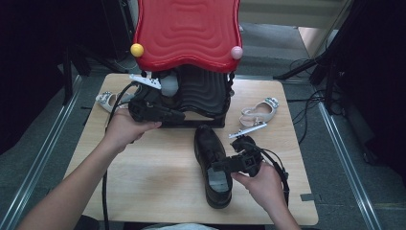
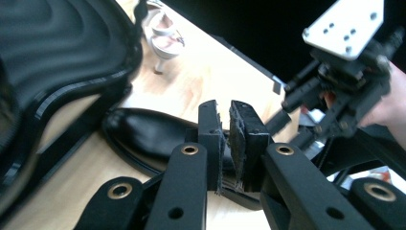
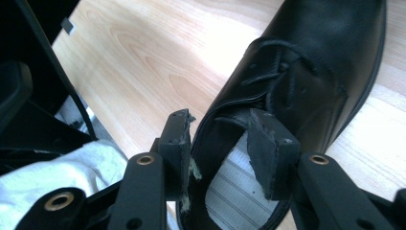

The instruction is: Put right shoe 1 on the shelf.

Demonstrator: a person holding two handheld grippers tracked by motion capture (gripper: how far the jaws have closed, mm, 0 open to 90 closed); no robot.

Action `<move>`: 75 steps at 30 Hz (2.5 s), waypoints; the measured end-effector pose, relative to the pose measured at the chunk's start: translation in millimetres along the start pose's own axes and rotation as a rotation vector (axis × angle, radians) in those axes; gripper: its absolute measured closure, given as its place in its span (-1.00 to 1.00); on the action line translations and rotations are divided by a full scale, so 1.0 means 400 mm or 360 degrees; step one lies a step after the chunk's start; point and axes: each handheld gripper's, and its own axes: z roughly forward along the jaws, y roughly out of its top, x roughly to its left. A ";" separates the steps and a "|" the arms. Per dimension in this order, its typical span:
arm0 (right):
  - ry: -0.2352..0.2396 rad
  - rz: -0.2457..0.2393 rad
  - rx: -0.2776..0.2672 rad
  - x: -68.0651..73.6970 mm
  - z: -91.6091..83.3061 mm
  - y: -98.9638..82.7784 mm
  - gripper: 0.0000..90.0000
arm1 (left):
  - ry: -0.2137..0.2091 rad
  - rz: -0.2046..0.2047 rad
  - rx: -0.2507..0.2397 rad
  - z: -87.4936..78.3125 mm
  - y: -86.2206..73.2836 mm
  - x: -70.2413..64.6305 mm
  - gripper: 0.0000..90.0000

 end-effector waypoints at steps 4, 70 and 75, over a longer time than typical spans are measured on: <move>0.0003 -0.0020 0.0015 0.015 0.017 -0.005 0.35 | 0.0018 0.0020 -0.0002 -0.014 0.031 -0.003 0.83; 0.0010 0.0031 0.0049 -0.058 0.021 -0.041 0.95 | 0.0463 0.0145 -0.0030 -0.079 0.371 0.073 1.00; 0.0073 0.0017 0.0030 -0.046 -0.006 -0.029 0.95 | 0.0471 0.0155 -0.0031 -0.076 0.370 0.072 1.00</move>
